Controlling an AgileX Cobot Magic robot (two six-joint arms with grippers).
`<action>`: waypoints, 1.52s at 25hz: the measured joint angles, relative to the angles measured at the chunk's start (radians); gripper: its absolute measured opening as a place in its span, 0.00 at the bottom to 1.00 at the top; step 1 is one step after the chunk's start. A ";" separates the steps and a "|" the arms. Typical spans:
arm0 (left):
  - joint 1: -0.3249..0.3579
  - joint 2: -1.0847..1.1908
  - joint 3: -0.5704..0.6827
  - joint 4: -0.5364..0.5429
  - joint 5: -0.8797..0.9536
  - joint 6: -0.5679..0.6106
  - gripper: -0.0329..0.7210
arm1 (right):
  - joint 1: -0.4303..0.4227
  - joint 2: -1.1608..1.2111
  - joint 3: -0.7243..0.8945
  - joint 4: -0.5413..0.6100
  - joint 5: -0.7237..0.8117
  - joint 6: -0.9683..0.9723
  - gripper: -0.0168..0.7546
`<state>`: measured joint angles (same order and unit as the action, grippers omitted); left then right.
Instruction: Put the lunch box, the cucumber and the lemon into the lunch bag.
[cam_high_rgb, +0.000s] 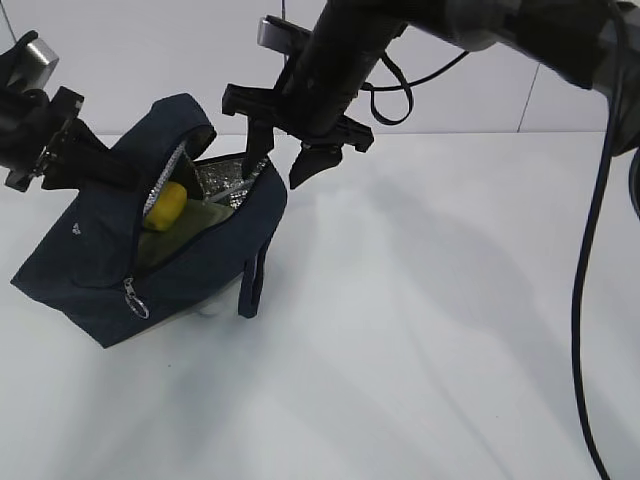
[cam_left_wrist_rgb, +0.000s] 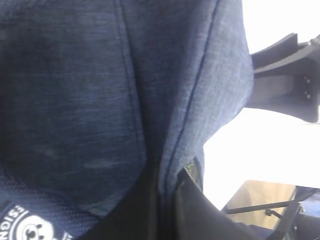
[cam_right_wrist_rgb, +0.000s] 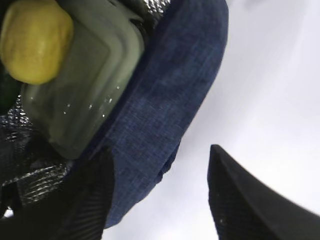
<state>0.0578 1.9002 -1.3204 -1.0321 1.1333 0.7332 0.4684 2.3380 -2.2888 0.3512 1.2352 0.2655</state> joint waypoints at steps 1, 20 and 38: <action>0.000 0.000 0.000 0.000 0.000 0.000 0.04 | 0.000 0.000 0.009 0.000 0.000 0.002 0.62; 0.000 0.000 0.000 0.024 -0.019 0.000 0.04 | 0.000 -0.142 0.119 -0.005 0.002 -0.003 0.53; 0.000 0.000 0.000 0.022 -0.022 0.000 0.04 | 0.036 -0.419 0.662 -0.013 -0.305 -0.104 0.40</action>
<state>0.0578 1.9002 -1.3204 -1.0096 1.1113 0.7332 0.5041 1.9192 -1.6272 0.3380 0.9297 0.1620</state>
